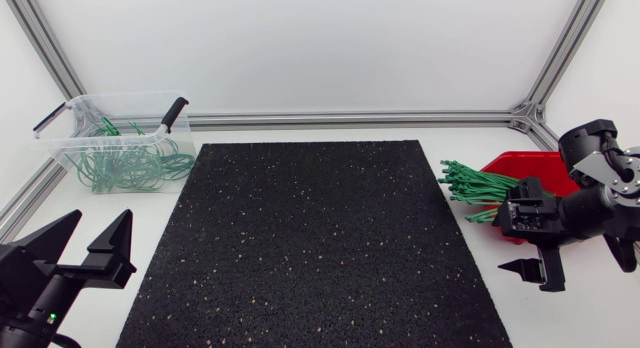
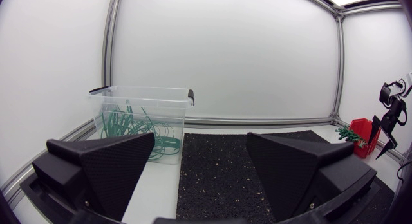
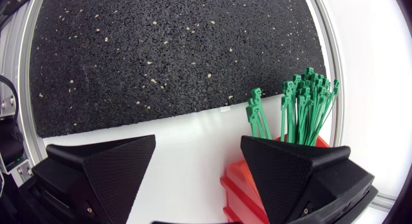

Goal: Take a green cable tie from the red box, thread the tail through the head to close it, then place it in the transparent bin on the left.

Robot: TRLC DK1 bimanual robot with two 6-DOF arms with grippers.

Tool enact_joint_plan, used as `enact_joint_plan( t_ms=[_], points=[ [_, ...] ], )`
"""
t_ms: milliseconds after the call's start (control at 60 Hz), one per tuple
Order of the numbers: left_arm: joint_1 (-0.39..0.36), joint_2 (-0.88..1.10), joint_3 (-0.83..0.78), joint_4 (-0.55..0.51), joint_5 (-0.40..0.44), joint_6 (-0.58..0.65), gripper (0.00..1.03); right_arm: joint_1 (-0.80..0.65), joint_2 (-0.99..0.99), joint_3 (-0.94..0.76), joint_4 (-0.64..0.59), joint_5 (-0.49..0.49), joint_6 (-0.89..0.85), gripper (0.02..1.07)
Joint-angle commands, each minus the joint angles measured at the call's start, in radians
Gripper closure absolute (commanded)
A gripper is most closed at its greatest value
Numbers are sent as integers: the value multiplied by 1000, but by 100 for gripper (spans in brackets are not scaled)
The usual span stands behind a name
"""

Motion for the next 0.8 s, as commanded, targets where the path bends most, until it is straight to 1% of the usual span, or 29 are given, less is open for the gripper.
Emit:
enact_joint_plan(
  t_ms=[0,250,550,667,717,783],
  points=[
    [7,4,-39,-26,-7,-20,4,5,5,-10,22,4,-19,10],
    [5,4,-39,-25,-7,-20,4,5,43,35,28,-7,-10,10],
    [-2,4,-39,-26,-1,-20,4,0,97,33,67,-7,-11,10],
    [2,4,-39,-26,-1,-20,4,0,79,16,57,-4,-22,11],
    [2,4,-39,-26,-1,-20,4,0,62,-2,57,-3,-31,13],
    [2,4,-39,-26,-1,-20,4,0,45,-22,59,7,-40,13]
  ],
)
